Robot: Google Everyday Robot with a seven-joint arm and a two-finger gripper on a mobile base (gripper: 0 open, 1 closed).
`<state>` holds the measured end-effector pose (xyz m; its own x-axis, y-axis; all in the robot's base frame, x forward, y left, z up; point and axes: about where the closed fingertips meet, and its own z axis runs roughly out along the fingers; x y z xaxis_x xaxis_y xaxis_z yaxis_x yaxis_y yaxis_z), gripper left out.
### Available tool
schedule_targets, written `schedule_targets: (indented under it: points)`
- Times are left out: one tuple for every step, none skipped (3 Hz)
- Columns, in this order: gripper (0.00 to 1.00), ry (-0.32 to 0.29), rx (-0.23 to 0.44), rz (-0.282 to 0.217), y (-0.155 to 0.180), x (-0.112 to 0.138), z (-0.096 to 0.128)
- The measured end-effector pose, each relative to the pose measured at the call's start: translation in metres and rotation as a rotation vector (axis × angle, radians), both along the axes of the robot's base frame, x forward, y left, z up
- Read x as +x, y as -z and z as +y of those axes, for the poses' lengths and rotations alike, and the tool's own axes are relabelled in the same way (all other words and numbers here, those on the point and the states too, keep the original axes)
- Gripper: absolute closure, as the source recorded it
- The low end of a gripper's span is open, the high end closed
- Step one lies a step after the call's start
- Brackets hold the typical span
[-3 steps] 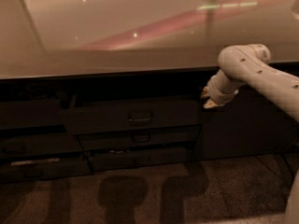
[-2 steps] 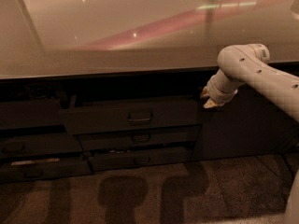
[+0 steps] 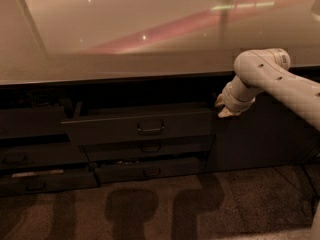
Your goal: Open top drawer
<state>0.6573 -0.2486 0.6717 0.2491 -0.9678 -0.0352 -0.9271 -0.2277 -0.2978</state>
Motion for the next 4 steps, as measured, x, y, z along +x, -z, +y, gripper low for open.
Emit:
schedule_targets:
  points:
    - [1.00,-0.003,0.002,-0.001,0.0027,-0.0070,-0.0009]
    - [1.00,-0.004,0.001,-0.002,0.0003,-0.0071,-0.0010]
    - [1.00,-0.008,0.002,-0.004,0.0038,-0.0149,-0.0019]
    - [1.00,-0.009,0.001,-0.006,0.0006,-0.0151,-0.0022]
